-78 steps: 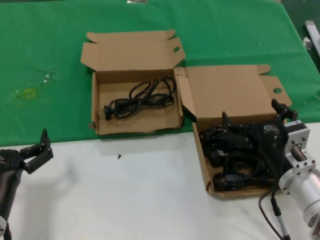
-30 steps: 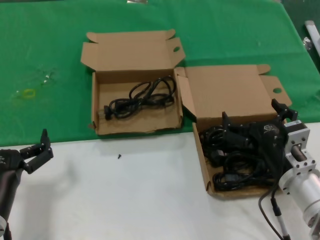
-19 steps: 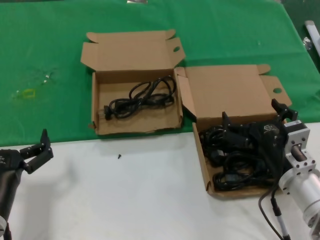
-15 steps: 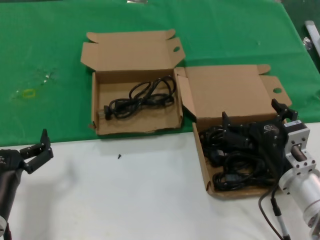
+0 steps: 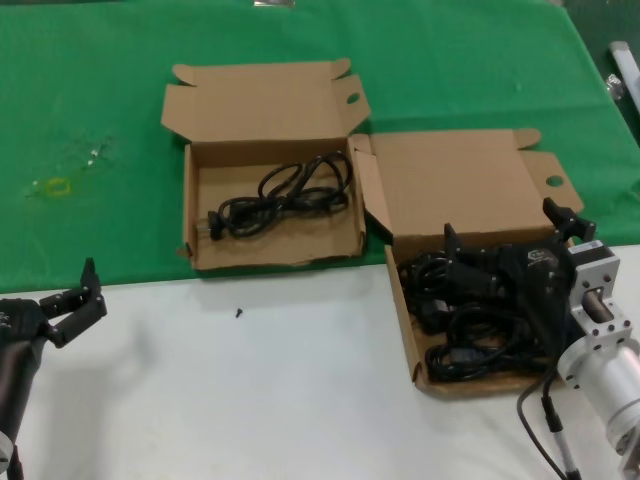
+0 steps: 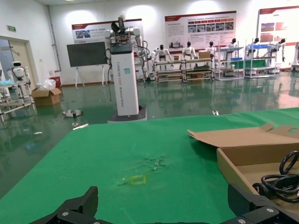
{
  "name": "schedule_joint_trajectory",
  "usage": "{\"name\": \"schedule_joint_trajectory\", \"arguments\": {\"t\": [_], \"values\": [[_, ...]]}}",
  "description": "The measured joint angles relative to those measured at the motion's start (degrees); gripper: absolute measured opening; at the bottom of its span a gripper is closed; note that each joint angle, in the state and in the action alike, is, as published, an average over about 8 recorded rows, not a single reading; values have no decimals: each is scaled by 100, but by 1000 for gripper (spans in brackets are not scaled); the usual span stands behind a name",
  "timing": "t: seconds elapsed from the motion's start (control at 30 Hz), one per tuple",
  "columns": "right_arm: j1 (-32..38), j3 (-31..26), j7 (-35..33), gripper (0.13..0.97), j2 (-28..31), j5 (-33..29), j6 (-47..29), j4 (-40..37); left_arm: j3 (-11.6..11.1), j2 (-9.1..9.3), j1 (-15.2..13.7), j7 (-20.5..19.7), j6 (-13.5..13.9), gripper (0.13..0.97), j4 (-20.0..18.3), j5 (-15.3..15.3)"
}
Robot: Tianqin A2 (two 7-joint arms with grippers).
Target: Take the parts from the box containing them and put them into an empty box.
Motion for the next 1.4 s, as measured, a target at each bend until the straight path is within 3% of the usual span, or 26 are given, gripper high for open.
{"name": "schedule_joint_trajectory", "arguments": {"t": [1.4], "values": [[0,0,0,966,0,0,0,0,0,0,0,0,0,966,0,0]]}}
